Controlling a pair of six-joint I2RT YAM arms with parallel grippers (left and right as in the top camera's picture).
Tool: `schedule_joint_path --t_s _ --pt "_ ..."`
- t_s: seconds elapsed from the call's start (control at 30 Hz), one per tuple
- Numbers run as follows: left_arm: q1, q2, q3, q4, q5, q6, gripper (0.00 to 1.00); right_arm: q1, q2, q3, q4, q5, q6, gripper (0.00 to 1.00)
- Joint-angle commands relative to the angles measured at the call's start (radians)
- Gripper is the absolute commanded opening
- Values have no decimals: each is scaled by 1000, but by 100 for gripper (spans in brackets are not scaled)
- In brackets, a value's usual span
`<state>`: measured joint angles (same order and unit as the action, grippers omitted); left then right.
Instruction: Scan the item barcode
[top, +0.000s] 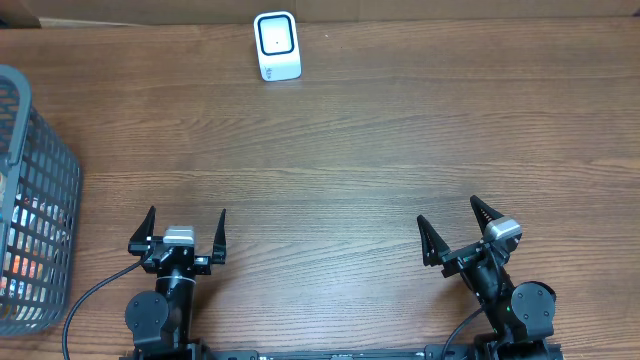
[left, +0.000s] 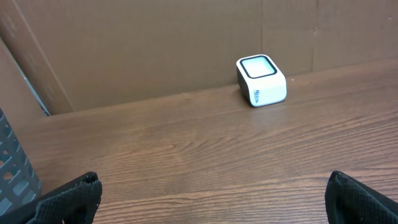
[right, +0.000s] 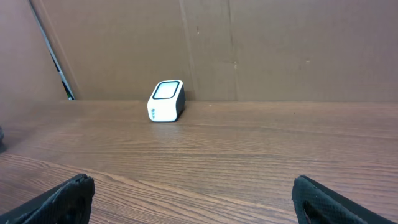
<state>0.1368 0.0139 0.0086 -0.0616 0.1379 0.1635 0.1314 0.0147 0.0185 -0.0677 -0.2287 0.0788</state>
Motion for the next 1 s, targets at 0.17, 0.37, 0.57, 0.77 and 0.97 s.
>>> schedule_joint_path --t_s 0.17,0.37,0.57,0.77,0.97 --pt "-6 -10 -3 -4 -14 -18 100 -3 -12 -10 6 4 7 100" --pt "-6 -10 -3 -4 -14 -41 99 -3 -12 -10 6 4 7 100" --pt "-6 -10 -3 -4 -14 -93 100 -3 -12 -10 6 4 7 100" --pt "-6 -10 6 -5 -14 -101 100 -3 -12 -10 6 4 7 100" --pt "-6 -10 17 -6 -14 -135 100 -3 -12 -10 6 4 8 100"
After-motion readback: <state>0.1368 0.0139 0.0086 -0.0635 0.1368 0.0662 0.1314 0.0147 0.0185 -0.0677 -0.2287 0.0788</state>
